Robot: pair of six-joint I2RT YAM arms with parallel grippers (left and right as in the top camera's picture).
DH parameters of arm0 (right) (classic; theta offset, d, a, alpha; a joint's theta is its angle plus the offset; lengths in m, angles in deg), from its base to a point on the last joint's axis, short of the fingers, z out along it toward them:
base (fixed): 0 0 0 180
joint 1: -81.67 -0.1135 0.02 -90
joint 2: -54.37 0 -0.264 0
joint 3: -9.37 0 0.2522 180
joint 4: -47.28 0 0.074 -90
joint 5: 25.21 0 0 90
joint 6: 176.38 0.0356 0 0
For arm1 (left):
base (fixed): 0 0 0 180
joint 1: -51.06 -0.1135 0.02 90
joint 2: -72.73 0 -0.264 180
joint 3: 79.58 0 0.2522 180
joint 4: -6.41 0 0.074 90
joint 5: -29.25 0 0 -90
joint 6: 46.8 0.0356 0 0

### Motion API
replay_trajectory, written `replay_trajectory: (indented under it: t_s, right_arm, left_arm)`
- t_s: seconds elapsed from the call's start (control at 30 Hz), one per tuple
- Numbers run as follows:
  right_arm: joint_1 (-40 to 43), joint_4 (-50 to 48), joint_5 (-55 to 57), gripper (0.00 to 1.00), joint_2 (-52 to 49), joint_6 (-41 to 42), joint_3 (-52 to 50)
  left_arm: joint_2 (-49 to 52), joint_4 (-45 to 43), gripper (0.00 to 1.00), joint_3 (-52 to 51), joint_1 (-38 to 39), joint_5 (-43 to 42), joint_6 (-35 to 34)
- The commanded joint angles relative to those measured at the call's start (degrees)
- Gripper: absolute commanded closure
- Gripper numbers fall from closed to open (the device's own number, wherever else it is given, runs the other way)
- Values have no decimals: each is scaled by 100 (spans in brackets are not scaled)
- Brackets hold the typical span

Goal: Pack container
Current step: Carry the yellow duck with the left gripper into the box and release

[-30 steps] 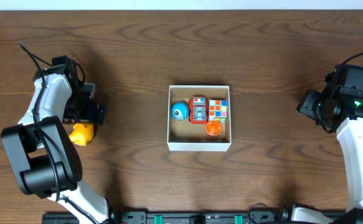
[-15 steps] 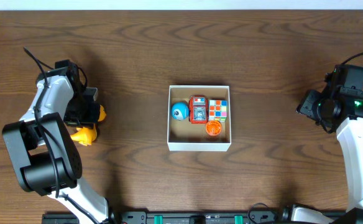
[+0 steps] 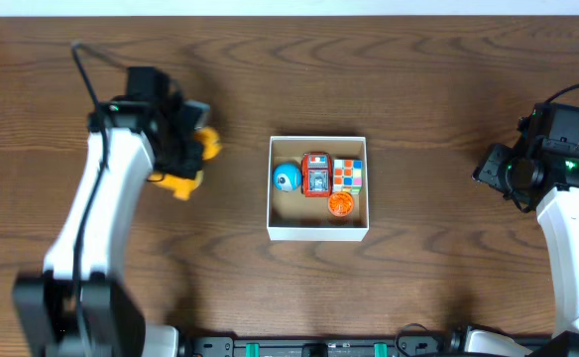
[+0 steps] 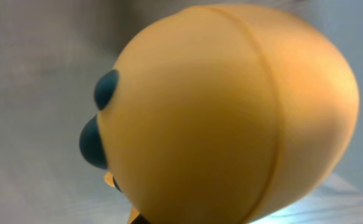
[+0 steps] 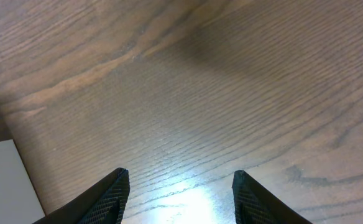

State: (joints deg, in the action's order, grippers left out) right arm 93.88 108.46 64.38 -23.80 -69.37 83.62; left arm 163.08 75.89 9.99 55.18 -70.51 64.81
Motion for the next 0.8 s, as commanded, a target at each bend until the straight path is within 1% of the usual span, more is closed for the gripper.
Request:
replay_trajectory:
  t_s: [0.0,0.07,0.13,0.23,0.3,0.4,0.6,0.77]
  right_arm:
    - [15,37,-2,44,-22,11,109]
    - [15,44,-2,44,-22,9,107]
    - [15,42,-2,44,-22,11,103]
    - [15,37,-2,44,-24,11,94]
    - [15,37,-2,45,-28,11,94]
    - [15,44,0,44,-55,9,94]
    - [15,63,0,44,-70,9,87]
    - [15,66,0,44,-70,7,87]
  left_arm:
    - [-691,0,94,131,634,-144,997]
    - [-920,-7,94,131,981,-146,1241]
    - [-1062,-7,94,131,1331,-149,1294]
    - [-1091,-4,94,129,1851,-210,1338]
    - [-1027,-7,94,127,2194,-385,1554]
    - [-826,-7,94,127,2706,-481,1893]
    - [-317,13,94,127,3333,-483,1910]
    - [210,11,95,125,3633,-483,1912]
